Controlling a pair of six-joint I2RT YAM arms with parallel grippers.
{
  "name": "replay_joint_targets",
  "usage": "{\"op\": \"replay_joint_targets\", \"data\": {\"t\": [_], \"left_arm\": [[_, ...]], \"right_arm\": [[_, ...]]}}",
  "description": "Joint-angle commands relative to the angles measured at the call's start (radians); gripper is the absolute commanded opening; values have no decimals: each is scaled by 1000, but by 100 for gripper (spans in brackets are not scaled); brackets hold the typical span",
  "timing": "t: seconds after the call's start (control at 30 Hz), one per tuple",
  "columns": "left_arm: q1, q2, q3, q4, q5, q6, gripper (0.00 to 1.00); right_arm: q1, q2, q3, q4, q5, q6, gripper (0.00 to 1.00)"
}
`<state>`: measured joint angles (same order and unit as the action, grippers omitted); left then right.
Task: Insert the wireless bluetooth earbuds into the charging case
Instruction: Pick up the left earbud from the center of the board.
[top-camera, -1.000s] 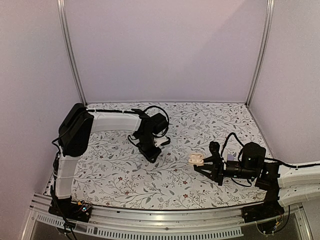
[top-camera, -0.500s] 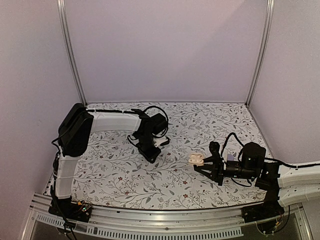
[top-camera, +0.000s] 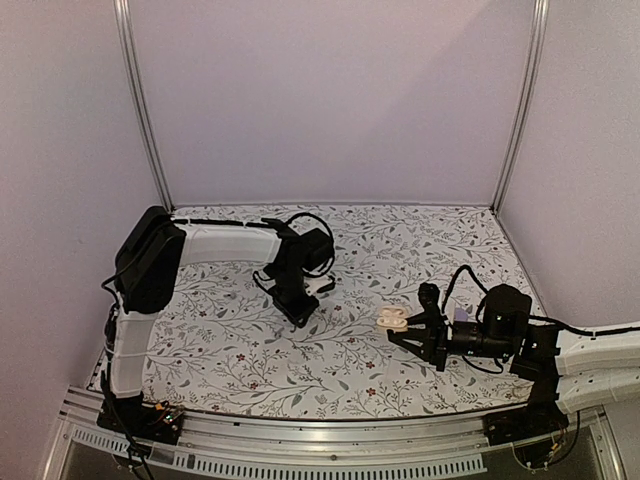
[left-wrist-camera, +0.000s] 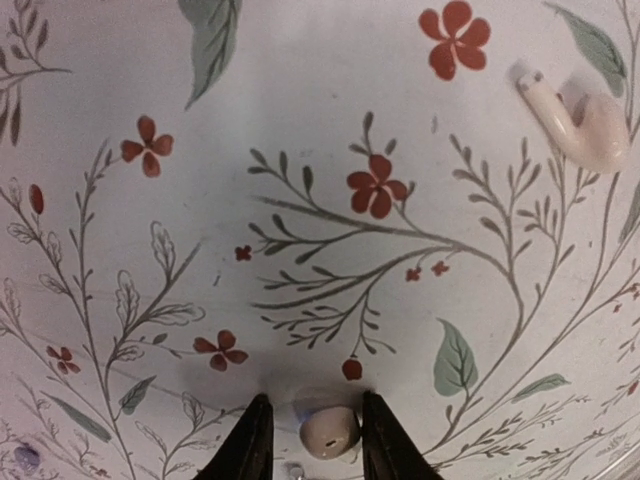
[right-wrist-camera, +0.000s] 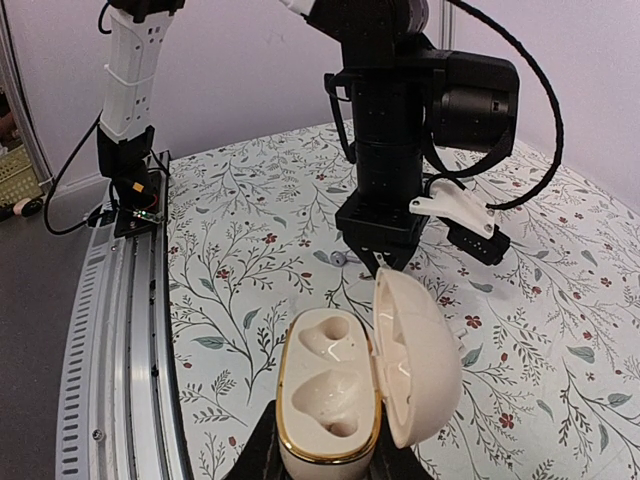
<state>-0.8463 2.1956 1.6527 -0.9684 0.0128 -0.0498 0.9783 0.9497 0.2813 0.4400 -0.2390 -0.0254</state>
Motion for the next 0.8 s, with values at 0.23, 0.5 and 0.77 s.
{"op": "replay_joint_targets", "data": {"t": [0.23, 0.5, 0.77], "left_arm": [[-19, 16, -14, -21, 4, -4, 20], [-15, -77, -71, 98, -10, -4, 14], [-2, -244, -172, 305, -10, 5, 12]], "right_arm": [[-7, -6, 10, 8, -3, 5, 7], [-8, -9, 10, 7, 6, 3, 7], [-7, -22, 9, 19, -9, -17, 7]]}}
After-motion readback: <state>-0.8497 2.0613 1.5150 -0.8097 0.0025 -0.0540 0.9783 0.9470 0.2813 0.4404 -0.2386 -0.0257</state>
